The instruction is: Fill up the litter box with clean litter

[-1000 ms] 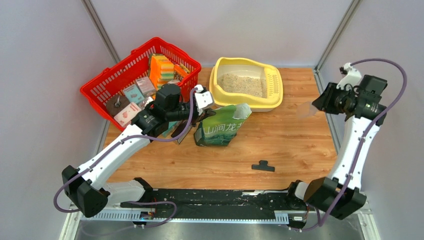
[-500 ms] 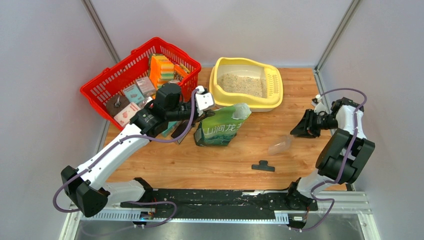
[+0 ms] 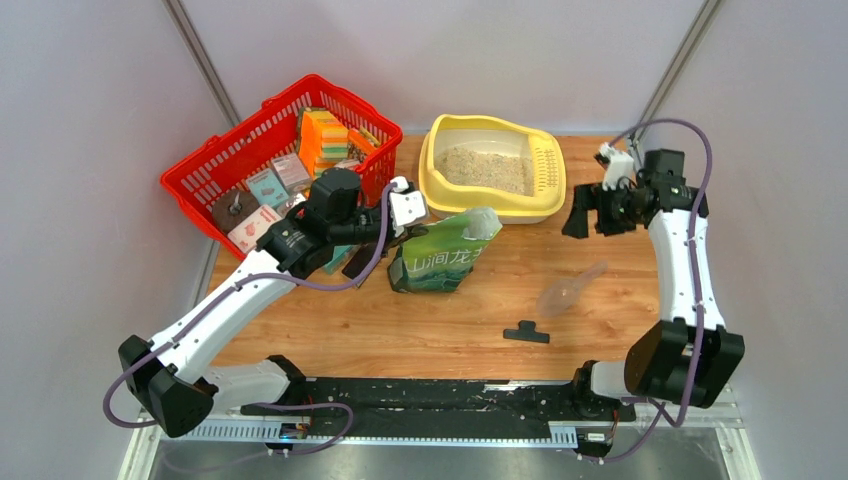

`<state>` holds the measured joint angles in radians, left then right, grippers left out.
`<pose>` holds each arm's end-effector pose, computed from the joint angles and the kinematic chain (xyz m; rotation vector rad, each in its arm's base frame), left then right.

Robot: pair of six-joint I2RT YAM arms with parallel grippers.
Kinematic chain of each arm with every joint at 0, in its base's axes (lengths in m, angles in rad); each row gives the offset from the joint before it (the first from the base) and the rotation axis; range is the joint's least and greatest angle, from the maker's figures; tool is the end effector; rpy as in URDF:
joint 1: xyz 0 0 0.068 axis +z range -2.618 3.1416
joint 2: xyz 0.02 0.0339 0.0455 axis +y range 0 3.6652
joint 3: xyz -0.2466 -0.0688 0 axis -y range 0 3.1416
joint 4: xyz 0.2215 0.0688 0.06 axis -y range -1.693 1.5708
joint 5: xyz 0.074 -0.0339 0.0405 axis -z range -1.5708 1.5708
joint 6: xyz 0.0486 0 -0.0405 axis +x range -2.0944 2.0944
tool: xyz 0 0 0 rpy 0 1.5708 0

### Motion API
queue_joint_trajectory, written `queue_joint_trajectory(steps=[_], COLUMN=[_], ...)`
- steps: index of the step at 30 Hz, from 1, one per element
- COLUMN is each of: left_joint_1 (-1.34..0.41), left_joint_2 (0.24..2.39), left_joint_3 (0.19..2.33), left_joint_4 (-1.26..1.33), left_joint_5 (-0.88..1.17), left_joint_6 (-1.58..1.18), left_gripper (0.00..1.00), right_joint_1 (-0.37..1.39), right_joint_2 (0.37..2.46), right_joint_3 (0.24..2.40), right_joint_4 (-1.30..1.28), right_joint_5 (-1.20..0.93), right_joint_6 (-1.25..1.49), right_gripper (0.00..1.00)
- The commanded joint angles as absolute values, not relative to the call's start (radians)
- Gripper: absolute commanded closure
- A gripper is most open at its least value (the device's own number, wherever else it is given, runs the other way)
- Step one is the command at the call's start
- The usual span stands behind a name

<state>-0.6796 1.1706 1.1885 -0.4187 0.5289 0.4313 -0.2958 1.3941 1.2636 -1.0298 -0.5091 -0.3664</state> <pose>0.1799 -0.1769 0.3593 1.3217 1.4683 -0.6820 0.2466 -0.0504 0.2802 -0.2287 2.5512 0.4562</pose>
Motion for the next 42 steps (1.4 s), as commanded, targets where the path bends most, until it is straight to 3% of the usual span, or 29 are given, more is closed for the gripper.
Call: queue_joint_trajectory(steps=[1, 6, 18, 21, 22, 24, 27, 31, 42], left_joint_1=[-0.684, -0.686, -0.686, -0.684, -0.686, -0.684, -0.686, -0.684, -0.684], left_joint_2=[1.098, 1.085, 1.032, 1.032, 1.037, 1.042, 1.058, 1.083, 1.112], left_joint_3=[1.218, 1.206, 1.16, 1.151, 1.15, 1.15, 1.157, 1.175, 1.17], left_joint_4=[-0.388, -0.379, -0.376, -0.359, -0.354, -0.338, -0.319, -0.304, -0.218], left_joint_5=[0.584, 0.589, 0.566, 0.568, 0.568, 0.574, 0.584, 0.601, 0.637], left_joint_6=[0.469, 0.477, 0.503, 0.503, 0.502, 0.496, 0.494, 0.485, 0.428], left_gripper=[1.0, 1.0, 1.0, 1.0, 1.0, 1.0, 1.0, 1.0, 1.0], right_joint_1=[-0.097, 0.069, 0.308, 0.339, 0.345, 0.357, 0.36, 0.357, 0.284], right_joint_2=[1.334, 1.4, 1.545, 1.562, 1.568, 1.575, 1.58, 1.54, 1.379], right_joint_3=[1.452, 1.539, 1.575, 1.559, 1.555, 1.546, 1.533, 1.537, 1.586], right_joint_4=[-1.014, -0.97, -0.988, -0.976, -0.979, -0.985, -1.002, -1.031, -1.149], right_joint_5=[-0.551, -0.595, -0.543, -0.517, -0.505, -0.474, -0.456, -0.417, -0.433], right_joint_6=[-0.244, -0.043, -0.028, 0.024, 0.029, 0.038, 0.041, 0.008, -0.054], right_gripper=[0.13, 0.18, 0.29, 0.42, 0.53, 0.65, 0.7, 1.0, 1.0])
